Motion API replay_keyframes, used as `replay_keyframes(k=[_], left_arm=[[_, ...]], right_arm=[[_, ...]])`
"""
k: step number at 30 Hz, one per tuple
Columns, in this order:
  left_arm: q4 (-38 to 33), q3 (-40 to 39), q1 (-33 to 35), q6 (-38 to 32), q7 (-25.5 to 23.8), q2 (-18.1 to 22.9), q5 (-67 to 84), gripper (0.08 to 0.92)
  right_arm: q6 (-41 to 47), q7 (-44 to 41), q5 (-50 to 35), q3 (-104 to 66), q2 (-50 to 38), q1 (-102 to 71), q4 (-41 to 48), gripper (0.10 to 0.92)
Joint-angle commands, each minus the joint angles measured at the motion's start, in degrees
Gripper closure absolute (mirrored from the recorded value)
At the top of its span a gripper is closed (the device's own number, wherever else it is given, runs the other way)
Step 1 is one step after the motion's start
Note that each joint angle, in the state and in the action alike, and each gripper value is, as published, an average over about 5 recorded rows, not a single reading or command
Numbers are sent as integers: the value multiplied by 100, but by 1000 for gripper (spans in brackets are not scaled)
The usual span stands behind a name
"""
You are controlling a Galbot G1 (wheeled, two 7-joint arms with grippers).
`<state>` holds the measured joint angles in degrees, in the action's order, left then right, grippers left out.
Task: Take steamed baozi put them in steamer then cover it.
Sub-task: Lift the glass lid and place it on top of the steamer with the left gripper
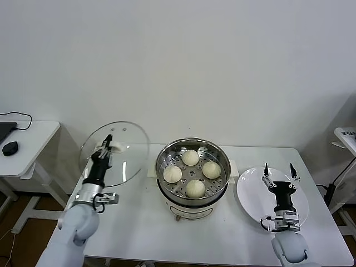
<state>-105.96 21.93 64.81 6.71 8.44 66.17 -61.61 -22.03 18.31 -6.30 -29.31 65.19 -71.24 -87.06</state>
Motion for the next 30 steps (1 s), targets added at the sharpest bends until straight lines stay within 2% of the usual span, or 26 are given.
replay_keyframes(k=[1,7,13,21,30], left_arm=[[-2003,-2126,-242,1658,-1023,195,-255,810],[-1803,-2901,-628,2107,-2056,717,-1360,810],[-1147,-3438,-1021,2531,-2836,1165,-2040,810],[-190,-3730,-1354,2705,-2922,1740,-2345,810],[255,-3536,-1334,2679,-2901,2177,-2725,810]], right_arm=[[43,9,-10,-41,3,71,45,203],[41,-3,15,-50,70,102,134,203],[26,-20,57,-48,136,161,289,203],[19,-30,105,-63,241,249,438,203],[19,-34,119,-122,277,276,505,203]])
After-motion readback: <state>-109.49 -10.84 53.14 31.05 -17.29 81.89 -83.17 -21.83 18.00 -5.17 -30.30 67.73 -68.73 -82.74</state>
